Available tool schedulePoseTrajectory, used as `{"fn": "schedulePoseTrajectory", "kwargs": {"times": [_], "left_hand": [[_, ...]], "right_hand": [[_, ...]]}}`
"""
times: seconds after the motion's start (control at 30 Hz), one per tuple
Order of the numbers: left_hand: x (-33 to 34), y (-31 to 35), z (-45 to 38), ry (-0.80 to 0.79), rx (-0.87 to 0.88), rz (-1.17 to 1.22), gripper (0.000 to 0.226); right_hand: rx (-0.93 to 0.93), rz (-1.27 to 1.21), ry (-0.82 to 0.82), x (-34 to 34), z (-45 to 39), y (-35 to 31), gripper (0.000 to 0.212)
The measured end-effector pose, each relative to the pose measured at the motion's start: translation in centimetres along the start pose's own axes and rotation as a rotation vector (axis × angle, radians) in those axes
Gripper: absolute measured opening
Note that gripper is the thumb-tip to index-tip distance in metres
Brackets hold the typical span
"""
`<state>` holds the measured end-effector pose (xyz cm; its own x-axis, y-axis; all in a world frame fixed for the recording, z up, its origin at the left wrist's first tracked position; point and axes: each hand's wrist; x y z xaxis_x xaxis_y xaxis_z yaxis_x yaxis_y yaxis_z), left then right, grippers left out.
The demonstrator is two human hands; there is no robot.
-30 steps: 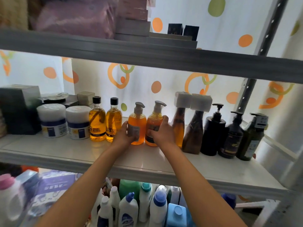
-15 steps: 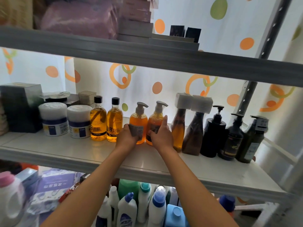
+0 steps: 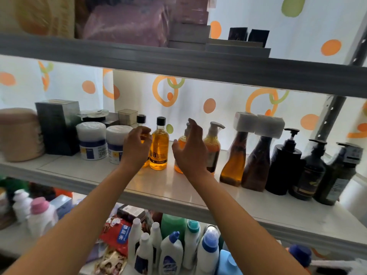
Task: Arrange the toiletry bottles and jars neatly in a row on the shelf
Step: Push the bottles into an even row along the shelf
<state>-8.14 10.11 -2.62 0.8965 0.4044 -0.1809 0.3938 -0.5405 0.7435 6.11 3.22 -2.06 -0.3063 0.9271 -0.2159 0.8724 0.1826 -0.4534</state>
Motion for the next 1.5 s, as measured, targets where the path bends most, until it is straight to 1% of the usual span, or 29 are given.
{"fn": "schedulePoseTrajectory", "kwargs": {"times": [0.1, 0.2, 0.3, 0.37, 0.5, 0.57, 0.67, 0.73, 0.83, 0.9, 1.0, 1.2, 1.3, 1.4, 1.47, 1.5], "left_hand": [[-1.0, -1.2, -2.2, -0.041, 0.061, -0.126, 0.043], [-1.6, -2.8, -4.5, -0.123, 0.040, -0.222, 0.053], [-1.8, -3.2, -6.1, -0.189, -0.001, -0.221, 0.061], [-1.4, -3.0, -6.8, -0.212, -0.021, -0.196, 0.063], [-0.9, -3.4, -8.0, -0.251, 0.023, -0.212, 0.063], [-0.8, -3.6, -8.1, -0.275, 0.045, -0.234, 0.059], [-0.6, -4.0, -7.6, -0.365, 0.092, -0.251, 0.063], [-0.6, -4.2, -7.3, -0.354, 0.110, -0.285, 0.063], [-0.5, -4.4, -7.1, -0.324, 0.130, -0.287, 0.064], [-0.6, -4.2, -7.1, -0.323, 0.135, -0.284, 0.066], [-0.1, -4.2, -6.9, -0.313, 0.128, -0.286, 0.069], [1.6, -3.7, -5.9, -0.319, 0.180, -0.314, 0.064], [1.6, -3.5, -5.7, -0.324, 0.183, -0.332, 0.064], [0.6, -3.4, -5.8, -0.367, 0.144, -0.336, 0.070], [-0.3, -3.7, -6.0, -0.373, 0.139, -0.345, 0.068], [-0.7, -3.9, -6.1, -0.359, 0.148, -0.342, 0.062]], "right_hand": [[-0.028, 0.068, -0.219, 1.5, -2.1, -1.5, 0.069], [-0.011, 0.165, -0.404, 2.6, -4.6, -3.1, 0.068], [0.049, 0.128, -0.510, 3.5, -6.4, -4.5, 0.068], [0.085, 0.120, -0.548, 3.9, -7.0, -4.9, 0.066], [0.084, 0.195, -0.616, 5.3, -6.8, -4.1, 0.049], [0.058, 0.214, -0.609, 5.7, -6.5, -3.7, 0.048], [0.031, 0.194, -0.576, 5.9, -6.3, -3.7, 0.038], [0.018, 0.186, -0.561, 6.0, -6.4, -3.8, 0.036], [0.057, 0.122, -0.514, 6.5, -6.1, -3.7, 0.043], [0.071, 0.094, -0.472, 6.7, -5.7, -3.5, 0.036], [0.052, 0.125, -0.462, 6.7, -5.9, -3.4, 0.023], [0.016, 0.218, -0.479, 5.6, -6.9, -2.6, 0.014], [-0.007, 0.229, -0.491, 5.5, -7.1, -2.4, 0.016], [0.000, 0.241, -0.488, 5.7, -6.8, -2.7, 0.021], [-0.017, 0.306, -0.440, 5.5, -6.4, -3.4, 0.031], [-0.057, 0.357, -0.391, 5.3, -6.3, -3.7, 0.037]]}}
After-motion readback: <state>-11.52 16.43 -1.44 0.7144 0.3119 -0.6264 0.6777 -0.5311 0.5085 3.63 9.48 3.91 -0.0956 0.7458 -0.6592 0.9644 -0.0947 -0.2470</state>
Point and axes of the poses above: each hand's wrist, its own z-axis away from the middle knuckle, its own x-axis out of the palm, y = z × x, and after that the axes turned 13 degrees about y, right-handed
